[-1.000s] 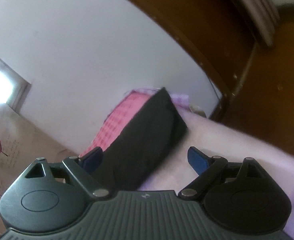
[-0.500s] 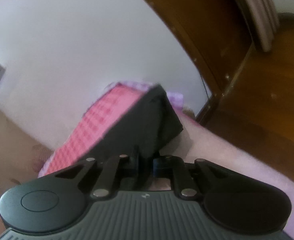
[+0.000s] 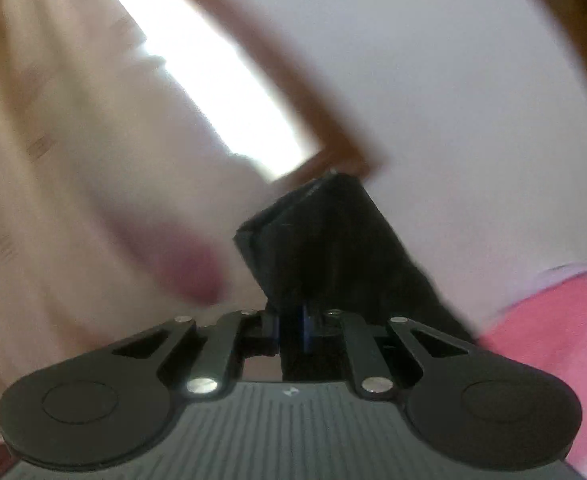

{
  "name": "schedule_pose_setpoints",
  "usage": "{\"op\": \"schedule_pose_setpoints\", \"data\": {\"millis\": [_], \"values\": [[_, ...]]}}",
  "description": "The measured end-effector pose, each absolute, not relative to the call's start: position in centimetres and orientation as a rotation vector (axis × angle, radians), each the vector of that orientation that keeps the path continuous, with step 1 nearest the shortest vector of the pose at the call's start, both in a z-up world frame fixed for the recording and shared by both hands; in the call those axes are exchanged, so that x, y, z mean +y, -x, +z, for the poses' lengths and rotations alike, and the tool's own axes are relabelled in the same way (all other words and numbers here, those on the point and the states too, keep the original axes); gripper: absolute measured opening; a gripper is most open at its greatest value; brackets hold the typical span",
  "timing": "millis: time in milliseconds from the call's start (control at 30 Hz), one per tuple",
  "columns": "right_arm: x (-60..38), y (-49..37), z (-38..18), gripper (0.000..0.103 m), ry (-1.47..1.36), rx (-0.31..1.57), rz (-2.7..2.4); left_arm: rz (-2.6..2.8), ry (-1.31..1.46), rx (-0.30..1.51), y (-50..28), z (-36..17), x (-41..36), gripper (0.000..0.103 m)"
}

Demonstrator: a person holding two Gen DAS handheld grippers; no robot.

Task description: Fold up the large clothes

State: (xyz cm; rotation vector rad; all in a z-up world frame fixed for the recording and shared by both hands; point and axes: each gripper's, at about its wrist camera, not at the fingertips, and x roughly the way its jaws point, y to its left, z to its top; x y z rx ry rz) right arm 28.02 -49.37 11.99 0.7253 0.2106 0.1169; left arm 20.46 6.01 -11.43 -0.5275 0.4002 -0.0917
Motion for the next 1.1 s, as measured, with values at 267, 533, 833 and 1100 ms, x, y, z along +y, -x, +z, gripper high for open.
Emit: {"op": "schedule_pose_setpoints", "data": {"millis": [267,533,833,1100], "values": [[-32.1,-33.6,8.6,0.010,-0.681,0.337,0.394,-0.088,0.613,0.345,-19.6,-11.6,7.4,0.103],[-21.6,-35.5,-0.1,0.010,-0.666,0.535,0.487,-0.098,0.650,0.325,-19.4,-11.8,8.0,0.103],[-15.3,-36.1,-5.2,0.010,-0.530,0.667,0.547,-0.100,0.676,0.313,-19.3,-11.9,8.2,0.103],[-12.8,-35.0,-6.8,0.012,-0.361,0.721,0.600,-0.098,0.685,0.308,-19.3,-11.9,8.2,0.103]]}}
